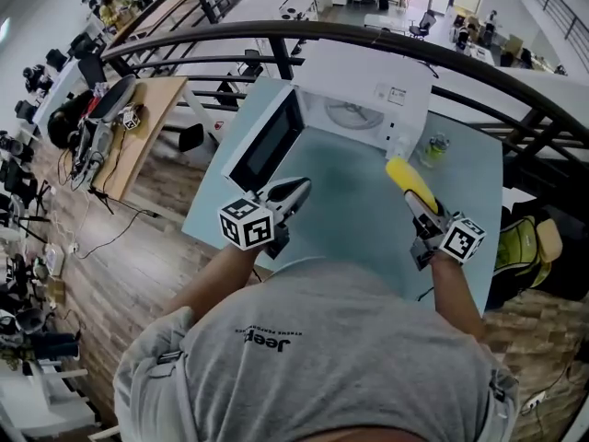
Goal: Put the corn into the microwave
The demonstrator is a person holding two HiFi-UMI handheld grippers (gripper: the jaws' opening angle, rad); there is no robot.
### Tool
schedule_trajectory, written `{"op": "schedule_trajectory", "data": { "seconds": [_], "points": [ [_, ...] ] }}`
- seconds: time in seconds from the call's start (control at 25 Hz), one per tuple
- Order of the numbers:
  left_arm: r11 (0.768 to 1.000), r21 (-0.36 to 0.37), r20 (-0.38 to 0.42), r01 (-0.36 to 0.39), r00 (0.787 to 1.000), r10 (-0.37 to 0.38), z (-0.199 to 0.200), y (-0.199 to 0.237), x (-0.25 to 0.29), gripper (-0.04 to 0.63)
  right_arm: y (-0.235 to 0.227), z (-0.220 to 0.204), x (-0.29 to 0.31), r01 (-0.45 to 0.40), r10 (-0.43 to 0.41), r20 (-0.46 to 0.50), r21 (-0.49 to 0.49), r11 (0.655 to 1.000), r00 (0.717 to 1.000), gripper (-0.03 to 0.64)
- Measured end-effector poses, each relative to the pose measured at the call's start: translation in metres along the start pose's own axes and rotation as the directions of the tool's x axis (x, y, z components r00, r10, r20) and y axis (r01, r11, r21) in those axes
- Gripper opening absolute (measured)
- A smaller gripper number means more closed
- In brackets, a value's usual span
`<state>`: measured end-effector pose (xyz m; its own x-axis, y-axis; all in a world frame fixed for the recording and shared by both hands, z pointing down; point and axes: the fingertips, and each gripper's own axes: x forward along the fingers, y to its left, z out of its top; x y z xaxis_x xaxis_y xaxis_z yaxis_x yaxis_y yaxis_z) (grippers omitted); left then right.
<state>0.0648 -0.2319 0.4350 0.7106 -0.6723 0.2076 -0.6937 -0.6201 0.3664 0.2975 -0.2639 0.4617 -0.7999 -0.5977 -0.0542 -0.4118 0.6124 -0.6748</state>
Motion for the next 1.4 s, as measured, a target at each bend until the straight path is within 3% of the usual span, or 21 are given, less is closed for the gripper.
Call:
{"op": "schedule_trajectory", "data": {
  "seconds": [0.32,0.68,1.0,1.4],
  "points": [
    [0.995,0.014,-0.037,0.095,0.995,-0.095,0.004,0.036,0.009,0.018,-0.001,-0.012,0.029,0.081,-0.081,0.020,-0.020,0.997,0.997,0.249],
    [0.970,0.034,-0.095,0.241,0.967,-0.237,0.001,0.080,0.022,0.018,-0.011,-0.036,0.084,0.244,-0.243,0.037,-0.022,0.970,0.969,0.249],
    [0.972,0.036,-0.084,0.231,0.970,-0.227,-0.013,0.101,0.054,0.018,-0.052,-0.042,0.137,0.290,-0.293,-0.027,-0.088,0.953,0.956,0.249],
    [0.983,0.014,-0.049,0.183,0.982,-0.182,-0.049,0.137,0.119,0.018,-0.130,-0.054,0.221,0.355,-0.384,-0.080,-0.246,0.902,0.920,0.249]
  ]
}}
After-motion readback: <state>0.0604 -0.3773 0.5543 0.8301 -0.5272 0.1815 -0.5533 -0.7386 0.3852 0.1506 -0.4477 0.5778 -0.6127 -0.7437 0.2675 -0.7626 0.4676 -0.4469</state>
